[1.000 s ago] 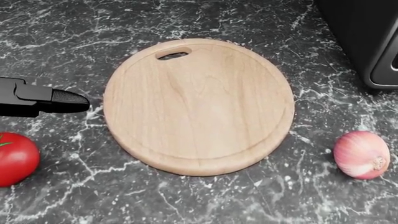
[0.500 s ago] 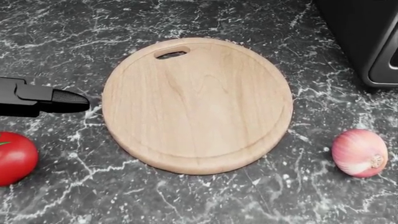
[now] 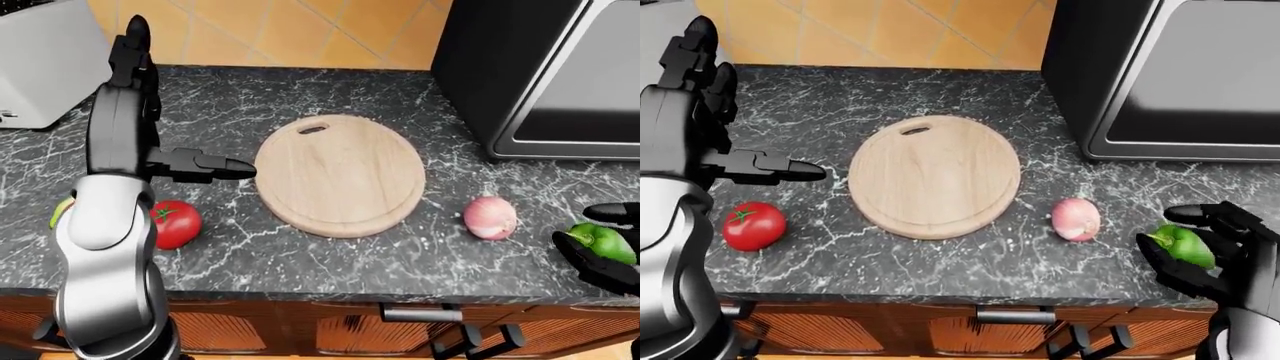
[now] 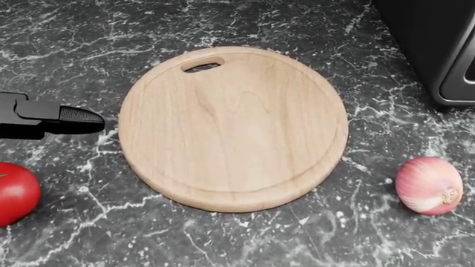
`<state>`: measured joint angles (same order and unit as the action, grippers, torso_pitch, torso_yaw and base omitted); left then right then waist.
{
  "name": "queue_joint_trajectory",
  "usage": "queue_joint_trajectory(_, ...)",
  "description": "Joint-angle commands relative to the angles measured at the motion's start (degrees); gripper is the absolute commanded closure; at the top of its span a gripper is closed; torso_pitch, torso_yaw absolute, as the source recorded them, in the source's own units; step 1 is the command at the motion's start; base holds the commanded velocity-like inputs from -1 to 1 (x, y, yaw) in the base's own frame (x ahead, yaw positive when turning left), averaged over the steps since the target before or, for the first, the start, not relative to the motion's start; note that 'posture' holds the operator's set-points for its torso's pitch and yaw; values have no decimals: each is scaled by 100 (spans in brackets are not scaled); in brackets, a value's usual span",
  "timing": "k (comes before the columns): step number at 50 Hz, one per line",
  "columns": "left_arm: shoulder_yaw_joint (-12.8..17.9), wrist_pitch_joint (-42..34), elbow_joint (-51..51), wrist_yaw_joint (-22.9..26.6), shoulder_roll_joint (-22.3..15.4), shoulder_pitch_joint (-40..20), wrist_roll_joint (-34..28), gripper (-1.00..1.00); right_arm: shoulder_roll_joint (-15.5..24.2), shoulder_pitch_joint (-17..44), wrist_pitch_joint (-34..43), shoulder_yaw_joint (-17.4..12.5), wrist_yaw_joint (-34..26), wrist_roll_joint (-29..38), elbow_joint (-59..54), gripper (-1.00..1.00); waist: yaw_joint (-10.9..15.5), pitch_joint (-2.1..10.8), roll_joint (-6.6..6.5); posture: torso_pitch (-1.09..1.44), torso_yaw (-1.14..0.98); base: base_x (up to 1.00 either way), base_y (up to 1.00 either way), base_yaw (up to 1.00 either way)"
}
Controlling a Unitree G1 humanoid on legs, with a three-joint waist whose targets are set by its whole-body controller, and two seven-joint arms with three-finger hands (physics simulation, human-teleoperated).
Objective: Place the avocado, onion, tomato and bell pepper on the cutting board.
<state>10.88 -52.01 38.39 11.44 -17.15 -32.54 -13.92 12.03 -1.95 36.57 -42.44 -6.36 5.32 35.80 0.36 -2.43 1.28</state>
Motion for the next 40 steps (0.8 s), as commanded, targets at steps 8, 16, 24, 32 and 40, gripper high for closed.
queue_joint_trajectory(8,31,173,81,-54,-66,-193,-7,-100,396,384,389,25,-117,164,605,69,4,104,19,0,0,0,0,0)
queue_joint_trajectory(16,36,199,87,-65,-67,-157,-11,-100,623,637,898,28,-354,259,1009,84,7,100,26,0,0,0,0,0)
queue_joint_trajectory(24,36,217,122,-79,-39,-92,-18,-100,1144,1330,1956,455,-553,468,1579,99,7,96,30,0,0,0,0,0)
queue_joint_trajectory(32,69,251,134,-95,-31,-32,4,-100,1532,2307,2802,1286,-641,668,1757,100,5,95,26,0,0,0,0,0)
queue_joint_trajectory(40,58,285,103,-137,-16,-23,20,-100,1603,3324,3057,2306,-551,860,1411,100,7,94,-7,0,0,0,0,0)
